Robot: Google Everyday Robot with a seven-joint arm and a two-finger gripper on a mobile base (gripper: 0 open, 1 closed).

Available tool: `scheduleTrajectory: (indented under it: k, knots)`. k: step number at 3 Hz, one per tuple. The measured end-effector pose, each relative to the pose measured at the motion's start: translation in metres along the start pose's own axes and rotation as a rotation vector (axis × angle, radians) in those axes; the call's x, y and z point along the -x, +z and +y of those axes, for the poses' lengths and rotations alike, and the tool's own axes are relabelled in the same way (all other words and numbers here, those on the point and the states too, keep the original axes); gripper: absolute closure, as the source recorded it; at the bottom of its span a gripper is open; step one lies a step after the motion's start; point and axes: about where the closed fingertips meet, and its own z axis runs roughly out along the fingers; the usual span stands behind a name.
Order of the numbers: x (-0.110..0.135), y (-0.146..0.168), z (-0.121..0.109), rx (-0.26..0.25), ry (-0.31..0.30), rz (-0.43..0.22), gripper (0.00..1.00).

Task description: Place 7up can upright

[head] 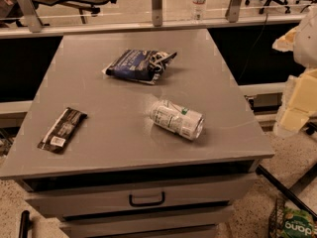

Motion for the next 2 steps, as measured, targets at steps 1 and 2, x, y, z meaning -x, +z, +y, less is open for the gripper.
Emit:
scheduleTrajectory:
  k: [1,2]
  knots:
    - [0.000,0.000,0.000,0.000,0.000,0.000,0.00]
    - [0.011,0.008,0.008,0.012,-0.067,0.012,0.00]
